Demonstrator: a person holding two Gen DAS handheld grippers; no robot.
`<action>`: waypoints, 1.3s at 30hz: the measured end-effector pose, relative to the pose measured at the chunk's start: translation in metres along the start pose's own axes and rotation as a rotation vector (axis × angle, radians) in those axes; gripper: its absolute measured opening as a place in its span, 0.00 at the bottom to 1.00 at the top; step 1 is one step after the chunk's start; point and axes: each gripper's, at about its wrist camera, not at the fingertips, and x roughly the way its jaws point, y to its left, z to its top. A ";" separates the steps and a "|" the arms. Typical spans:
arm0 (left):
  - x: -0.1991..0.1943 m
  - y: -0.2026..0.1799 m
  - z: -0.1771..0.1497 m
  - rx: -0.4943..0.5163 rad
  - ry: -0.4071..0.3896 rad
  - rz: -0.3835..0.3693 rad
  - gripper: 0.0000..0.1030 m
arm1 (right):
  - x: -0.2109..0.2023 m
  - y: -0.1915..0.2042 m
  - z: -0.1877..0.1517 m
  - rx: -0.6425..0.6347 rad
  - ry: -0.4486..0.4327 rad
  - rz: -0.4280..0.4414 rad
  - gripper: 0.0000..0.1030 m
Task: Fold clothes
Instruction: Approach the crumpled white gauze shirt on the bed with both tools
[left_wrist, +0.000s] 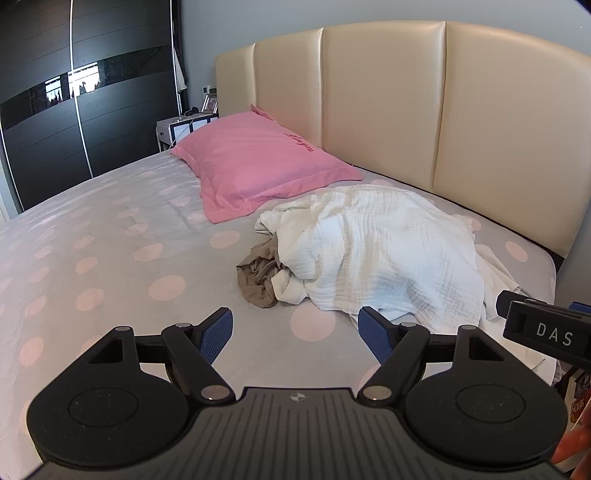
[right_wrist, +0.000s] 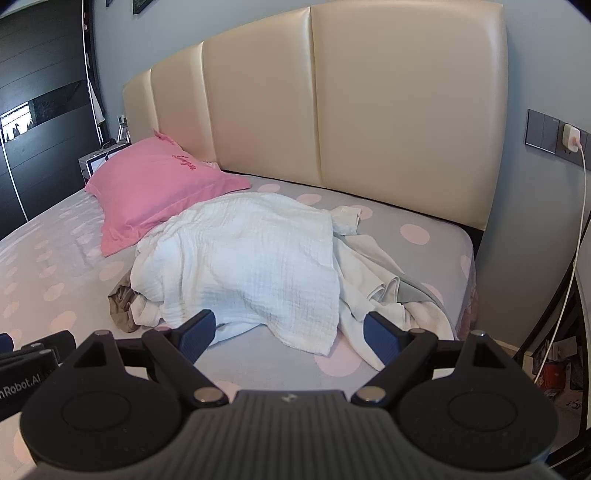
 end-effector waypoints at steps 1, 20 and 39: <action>0.000 -0.001 0.000 0.000 0.000 0.000 0.72 | 0.000 0.000 0.000 0.002 0.001 0.001 0.86; -0.001 -0.004 -0.003 -0.022 0.008 0.019 0.72 | -0.002 0.001 -0.002 0.015 -0.016 0.015 0.87; -0.005 -0.002 -0.004 -0.022 0.011 0.026 0.72 | -0.003 0.002 -0.003 0.008 -0.021 0.024 0.87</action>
